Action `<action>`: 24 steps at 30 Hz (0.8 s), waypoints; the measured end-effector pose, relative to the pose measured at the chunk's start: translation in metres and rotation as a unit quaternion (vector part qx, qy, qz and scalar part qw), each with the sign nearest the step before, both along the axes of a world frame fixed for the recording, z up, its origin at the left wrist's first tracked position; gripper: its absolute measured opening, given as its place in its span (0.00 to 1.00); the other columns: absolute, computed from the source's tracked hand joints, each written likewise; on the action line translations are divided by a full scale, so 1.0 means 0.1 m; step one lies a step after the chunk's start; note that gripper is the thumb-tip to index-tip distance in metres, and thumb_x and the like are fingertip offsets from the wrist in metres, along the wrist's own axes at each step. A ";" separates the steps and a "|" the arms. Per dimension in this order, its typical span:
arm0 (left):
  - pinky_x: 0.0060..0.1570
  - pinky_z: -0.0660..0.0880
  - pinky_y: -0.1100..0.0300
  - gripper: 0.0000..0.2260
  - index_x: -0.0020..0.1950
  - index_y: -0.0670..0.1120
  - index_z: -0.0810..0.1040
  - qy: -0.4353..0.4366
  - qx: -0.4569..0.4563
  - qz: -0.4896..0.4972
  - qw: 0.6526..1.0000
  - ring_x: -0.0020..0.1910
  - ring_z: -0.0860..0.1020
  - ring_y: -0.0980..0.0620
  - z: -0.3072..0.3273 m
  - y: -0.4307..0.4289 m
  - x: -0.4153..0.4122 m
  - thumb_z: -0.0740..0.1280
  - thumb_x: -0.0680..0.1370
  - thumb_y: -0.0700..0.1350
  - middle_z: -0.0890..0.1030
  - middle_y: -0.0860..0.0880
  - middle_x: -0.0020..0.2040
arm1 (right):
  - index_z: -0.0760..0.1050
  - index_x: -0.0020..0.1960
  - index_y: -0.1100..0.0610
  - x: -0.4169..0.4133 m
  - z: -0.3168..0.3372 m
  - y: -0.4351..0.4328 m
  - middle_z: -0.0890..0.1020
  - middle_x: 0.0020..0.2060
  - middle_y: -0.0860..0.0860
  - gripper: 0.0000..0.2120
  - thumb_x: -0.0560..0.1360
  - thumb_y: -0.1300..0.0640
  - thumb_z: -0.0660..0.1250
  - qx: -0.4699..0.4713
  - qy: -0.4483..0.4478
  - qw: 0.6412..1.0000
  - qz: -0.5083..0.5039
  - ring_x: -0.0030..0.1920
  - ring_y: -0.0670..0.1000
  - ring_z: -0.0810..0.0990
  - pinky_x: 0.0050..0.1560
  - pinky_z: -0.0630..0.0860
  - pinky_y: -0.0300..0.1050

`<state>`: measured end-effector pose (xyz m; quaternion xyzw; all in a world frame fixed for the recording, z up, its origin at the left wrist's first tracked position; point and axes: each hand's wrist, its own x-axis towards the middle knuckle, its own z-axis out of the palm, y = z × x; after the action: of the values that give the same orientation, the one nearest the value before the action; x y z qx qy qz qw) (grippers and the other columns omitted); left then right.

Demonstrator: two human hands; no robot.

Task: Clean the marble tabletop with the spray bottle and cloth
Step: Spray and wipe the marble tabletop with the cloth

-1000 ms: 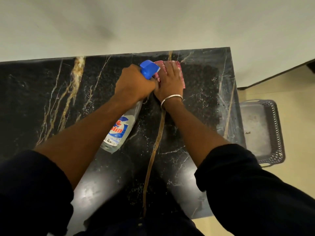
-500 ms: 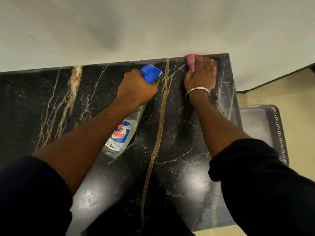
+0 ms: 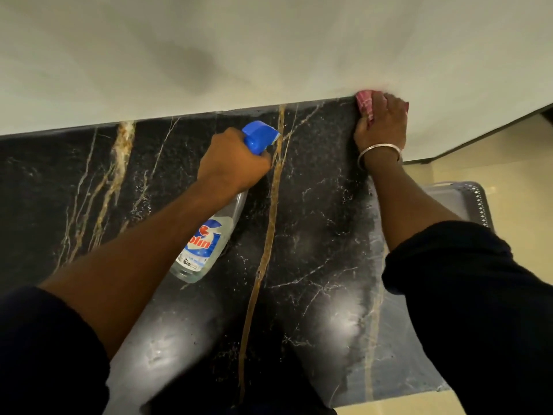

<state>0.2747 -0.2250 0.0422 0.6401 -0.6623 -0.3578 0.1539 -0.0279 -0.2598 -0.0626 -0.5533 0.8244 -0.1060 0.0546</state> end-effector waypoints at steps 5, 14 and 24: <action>0.41 0.76 0.56 0.13 0.53 0.43 0.75 -0.016 0.012 -0.004 1.000 0.33 0.73 0.54 -0.02 0.09 -0.04 0.69 0.73 0.48 0.73 0.50 0.34 | 0.53 0.80 0.54 0.75 0.09 0.26 0.58 0.79 0.58 0.29 0.82 0.48 0.52 0.068 0.025 0.994 0.082 0.79 0.60 0.52 0.79 0.45 0.54; 0.38 0.71 0.61 0.07 0.48 0.45 0.74 0.005 -0.002 -0.010 1.000 0.31 0.73 0.54 0.15 0.44 -0.11 0.69 0.74 0.46 0.72 0.51 0.32 | 0.65 0.74 0.54 0.24 -0.01 0.87 0.70 0.71 0.58 0.27 0.76 0.50 0.58 0.016 -0.002 0.988 0.155 0.73 0.61 0.66 0.76 0.60 0.59; 0.39 0.75 0.58 0.07 0.48 0.44 0.75 -0.008 -0.002 0.001 1.000 0.33 0.75 0.53 0.29 0.73 -0.08 0.68 0.74 0.46 0.74 0.49 0.34 | 0.64 0.76 0.55 1.01 0.00 1.26 0.67 0.75 0.58 0.28 0.77 0.52 0.59 0.014 -0.048 0.988 0.145 0.76 0.61 0.61 0.79 0.52 0.57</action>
<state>0.2663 -0.1522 0.0708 0.6434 -0.6635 -0.3512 0.1498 0.0734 -0.1338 -0.0621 -0.6605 0.7332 -0.1116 0.1170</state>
